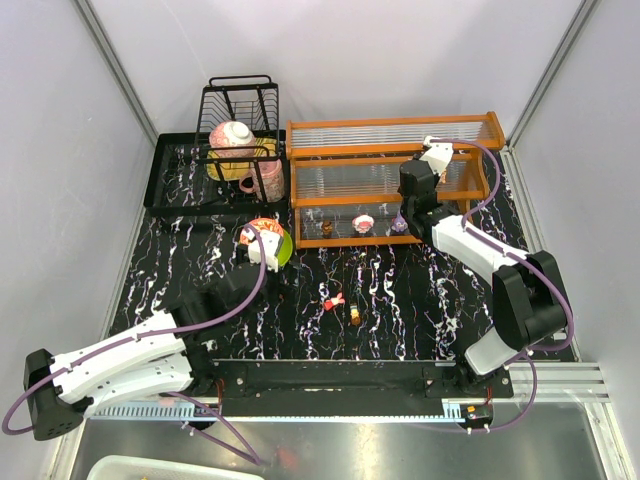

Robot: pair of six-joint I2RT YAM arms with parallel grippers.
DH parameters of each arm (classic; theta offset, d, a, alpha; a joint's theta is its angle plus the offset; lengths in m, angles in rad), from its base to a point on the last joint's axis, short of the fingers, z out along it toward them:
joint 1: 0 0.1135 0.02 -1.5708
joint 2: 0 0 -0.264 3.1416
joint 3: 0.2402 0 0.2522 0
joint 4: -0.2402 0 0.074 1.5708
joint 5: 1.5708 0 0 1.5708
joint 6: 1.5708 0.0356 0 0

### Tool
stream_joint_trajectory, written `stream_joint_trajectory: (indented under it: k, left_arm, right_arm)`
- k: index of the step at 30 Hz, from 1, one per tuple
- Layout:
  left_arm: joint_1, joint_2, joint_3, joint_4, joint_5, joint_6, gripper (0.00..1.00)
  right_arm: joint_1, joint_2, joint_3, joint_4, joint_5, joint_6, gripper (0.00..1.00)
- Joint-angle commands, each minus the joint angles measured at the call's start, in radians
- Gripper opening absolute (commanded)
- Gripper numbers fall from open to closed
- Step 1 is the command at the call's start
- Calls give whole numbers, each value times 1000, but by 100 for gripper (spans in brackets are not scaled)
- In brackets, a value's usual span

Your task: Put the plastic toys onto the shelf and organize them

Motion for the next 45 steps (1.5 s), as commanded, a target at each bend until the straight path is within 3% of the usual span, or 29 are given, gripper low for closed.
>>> stream_joint_trajectory:
  k: [1, 45]
  left_arm:
    - [7, -13, 1, 25, -22, 10, 99]
    - [7, -27, -11, 24, -17, 5, 99]
  right_arm:
    - [-7, -30, -15, 22, 24, -24, 0]
    - [-5, -61, -28, -6, -39, 5, 0]
